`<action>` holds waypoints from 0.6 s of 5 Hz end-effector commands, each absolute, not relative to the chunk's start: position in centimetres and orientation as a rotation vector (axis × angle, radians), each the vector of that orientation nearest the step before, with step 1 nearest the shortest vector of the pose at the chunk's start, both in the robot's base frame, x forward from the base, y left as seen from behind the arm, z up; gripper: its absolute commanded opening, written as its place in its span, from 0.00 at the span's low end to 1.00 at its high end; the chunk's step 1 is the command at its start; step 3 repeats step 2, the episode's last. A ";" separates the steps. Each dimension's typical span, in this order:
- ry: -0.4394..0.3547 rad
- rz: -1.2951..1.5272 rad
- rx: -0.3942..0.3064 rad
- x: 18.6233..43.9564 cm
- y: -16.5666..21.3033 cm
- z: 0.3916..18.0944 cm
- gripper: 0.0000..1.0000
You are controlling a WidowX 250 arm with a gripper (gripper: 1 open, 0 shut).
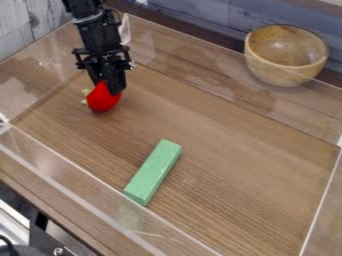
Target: Move the red object to the left side of the table
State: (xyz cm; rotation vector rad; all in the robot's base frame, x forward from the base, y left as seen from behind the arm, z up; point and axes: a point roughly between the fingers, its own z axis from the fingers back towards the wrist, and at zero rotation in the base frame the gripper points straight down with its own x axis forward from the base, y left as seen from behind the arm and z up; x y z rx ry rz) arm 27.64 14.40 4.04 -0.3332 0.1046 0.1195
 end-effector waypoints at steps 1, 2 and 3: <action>0.073 0.127 -0.330 27.8 15.2 4.8 0.00; 0.076 0.132 -0.341 27.8 15.1 4.7 0.00; 0.076 0.132 -0.341 27.8 15.1 4.7 0.00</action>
